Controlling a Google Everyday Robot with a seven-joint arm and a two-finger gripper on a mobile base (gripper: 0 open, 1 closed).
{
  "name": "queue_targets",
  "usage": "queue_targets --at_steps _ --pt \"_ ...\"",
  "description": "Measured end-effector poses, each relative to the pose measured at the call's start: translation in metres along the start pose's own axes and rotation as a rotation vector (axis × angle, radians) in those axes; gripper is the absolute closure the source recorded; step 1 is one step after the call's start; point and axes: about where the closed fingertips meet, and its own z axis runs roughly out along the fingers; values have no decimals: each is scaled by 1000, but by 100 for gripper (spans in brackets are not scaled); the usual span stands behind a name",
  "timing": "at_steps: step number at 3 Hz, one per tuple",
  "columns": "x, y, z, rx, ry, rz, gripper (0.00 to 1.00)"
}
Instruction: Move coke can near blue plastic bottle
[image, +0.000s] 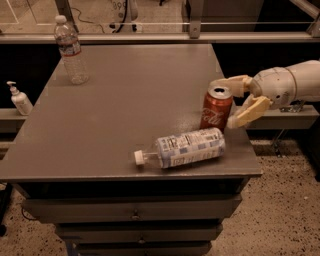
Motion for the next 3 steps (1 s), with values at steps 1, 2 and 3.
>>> queue_targets --at_steps 1,2,3 --pt "0 1 -1 3 -3 -1 0" --pt "-2 -2 -26 77 -17 -8 0" --pt "-13 -10 -69 182 -15 -38 0"
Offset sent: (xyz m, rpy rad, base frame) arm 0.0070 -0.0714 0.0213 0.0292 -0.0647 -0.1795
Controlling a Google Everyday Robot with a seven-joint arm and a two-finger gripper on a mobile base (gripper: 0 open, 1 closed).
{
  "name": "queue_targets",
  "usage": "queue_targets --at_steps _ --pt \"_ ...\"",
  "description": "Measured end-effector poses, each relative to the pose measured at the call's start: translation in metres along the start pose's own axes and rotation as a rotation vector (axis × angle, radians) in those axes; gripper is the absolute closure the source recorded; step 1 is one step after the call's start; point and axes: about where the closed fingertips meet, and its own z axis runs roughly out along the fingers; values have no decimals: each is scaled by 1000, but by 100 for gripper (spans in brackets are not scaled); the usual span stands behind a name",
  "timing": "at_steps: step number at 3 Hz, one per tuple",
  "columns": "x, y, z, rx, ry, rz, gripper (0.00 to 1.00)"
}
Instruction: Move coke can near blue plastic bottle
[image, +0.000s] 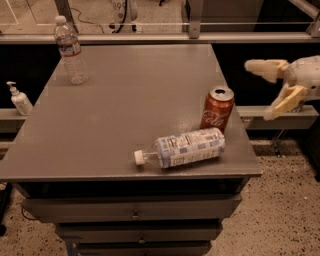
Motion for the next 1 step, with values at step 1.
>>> queue_targets --at_steps 1 --pt "-12 -7 -10 36 -5 -29 0"
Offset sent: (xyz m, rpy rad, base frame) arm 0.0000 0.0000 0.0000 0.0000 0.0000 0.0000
